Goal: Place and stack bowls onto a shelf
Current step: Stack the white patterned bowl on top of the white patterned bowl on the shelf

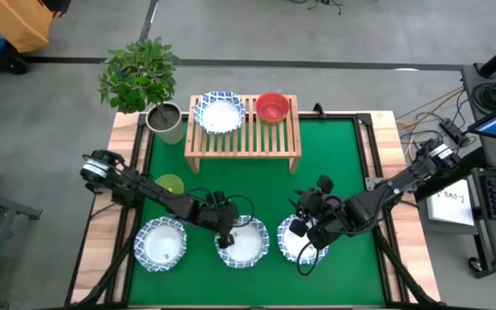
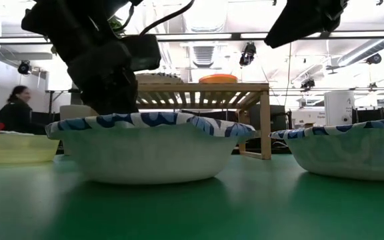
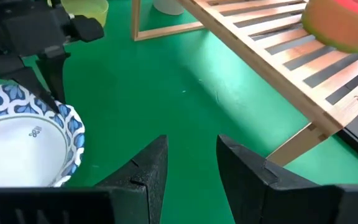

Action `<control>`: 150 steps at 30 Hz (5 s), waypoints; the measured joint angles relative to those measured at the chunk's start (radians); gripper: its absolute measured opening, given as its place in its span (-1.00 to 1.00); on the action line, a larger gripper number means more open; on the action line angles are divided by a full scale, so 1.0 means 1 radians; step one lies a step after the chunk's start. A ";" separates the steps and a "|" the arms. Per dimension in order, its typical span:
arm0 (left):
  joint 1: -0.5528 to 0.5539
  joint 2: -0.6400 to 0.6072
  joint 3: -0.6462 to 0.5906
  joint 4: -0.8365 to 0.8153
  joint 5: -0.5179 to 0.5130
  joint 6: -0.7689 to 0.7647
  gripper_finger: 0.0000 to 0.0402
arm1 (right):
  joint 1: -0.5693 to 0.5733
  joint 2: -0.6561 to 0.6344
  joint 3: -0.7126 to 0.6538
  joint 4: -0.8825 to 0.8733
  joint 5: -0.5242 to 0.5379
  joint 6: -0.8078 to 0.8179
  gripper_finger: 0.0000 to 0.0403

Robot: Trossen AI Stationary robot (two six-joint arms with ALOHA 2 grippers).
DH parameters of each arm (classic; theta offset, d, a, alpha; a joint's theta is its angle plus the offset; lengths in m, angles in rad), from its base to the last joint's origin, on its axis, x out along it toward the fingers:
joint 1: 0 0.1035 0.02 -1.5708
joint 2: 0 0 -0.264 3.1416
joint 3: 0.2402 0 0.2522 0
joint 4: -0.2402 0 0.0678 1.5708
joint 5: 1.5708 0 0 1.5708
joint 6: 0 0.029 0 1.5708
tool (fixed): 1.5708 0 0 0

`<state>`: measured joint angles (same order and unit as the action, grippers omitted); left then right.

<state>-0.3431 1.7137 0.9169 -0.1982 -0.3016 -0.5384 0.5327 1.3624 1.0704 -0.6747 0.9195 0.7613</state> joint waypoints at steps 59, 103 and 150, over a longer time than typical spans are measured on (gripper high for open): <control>0.878 -0.687 0.000 -0.047 -0.161 0.134 -0.77 | -0.003 -0.131 -0.015 0.000 0.076 -0.190 -0.37; 0.877 -0.692 0.006 -0.021 -0.132 0.172 0.52 | -0.003 -0.131 -0.024 0.003 0.076 -0.170 -0.37; 0.819 -0.548 0.300 -0.636 -0.014 0.487 -0.94 | -0.003 -0.130 -0.030 0.005 0.076 -0.177 -0.37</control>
<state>0.4758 1.1662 1.2167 -0.8346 -0.3153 -0.0519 0.5297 1.2320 1.0405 -0.6702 0.9958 0.5844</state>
